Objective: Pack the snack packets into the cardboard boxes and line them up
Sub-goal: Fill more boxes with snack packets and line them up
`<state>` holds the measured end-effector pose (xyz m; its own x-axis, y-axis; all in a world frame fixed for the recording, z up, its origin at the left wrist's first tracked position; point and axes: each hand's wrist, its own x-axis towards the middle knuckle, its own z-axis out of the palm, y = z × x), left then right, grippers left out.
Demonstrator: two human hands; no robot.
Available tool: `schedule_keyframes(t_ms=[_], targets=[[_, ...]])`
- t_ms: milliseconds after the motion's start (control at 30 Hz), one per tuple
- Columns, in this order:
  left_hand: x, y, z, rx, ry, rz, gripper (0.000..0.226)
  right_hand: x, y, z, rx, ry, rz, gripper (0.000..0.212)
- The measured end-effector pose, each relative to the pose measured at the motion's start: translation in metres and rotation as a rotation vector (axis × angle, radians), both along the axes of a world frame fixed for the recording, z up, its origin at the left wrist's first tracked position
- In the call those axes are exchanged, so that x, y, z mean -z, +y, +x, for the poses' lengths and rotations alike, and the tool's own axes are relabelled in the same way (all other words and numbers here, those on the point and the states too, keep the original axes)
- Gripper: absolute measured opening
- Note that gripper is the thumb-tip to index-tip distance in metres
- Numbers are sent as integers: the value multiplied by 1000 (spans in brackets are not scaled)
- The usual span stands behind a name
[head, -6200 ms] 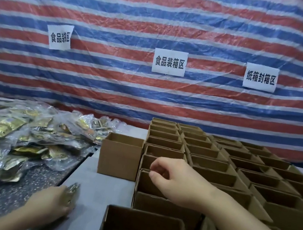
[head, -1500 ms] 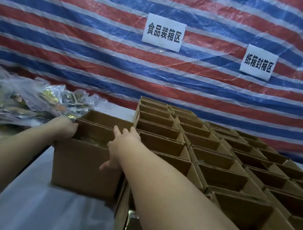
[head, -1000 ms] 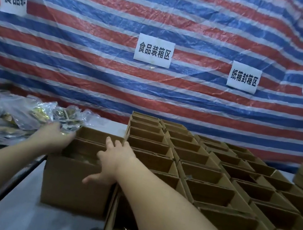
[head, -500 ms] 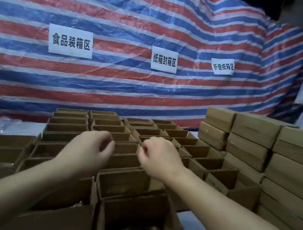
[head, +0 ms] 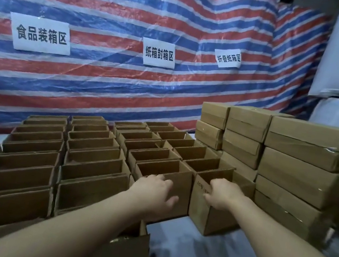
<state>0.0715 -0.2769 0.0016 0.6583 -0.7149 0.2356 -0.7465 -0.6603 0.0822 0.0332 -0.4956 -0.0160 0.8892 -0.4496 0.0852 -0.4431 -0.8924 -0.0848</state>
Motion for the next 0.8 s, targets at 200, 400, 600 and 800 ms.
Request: schedule_keyframes(t_ms=[200, 400, 600, 800], targets=[[-4, 3, -26, 58, 160, -191, 38, -10, 28, -27, -104, 104, -40, 4], [1, -11, -82, 92, 423, -494, 28, -20, 85, -100, -287, 162, 40, 14], [14, 5, -124, -44, 694, -549, 29, -40, 109, -160, -456, 342, 360, 14], [29, 37, -160, -18, 552, -464, 35, -30, 93, -185, -325, -16, 6, 23]])
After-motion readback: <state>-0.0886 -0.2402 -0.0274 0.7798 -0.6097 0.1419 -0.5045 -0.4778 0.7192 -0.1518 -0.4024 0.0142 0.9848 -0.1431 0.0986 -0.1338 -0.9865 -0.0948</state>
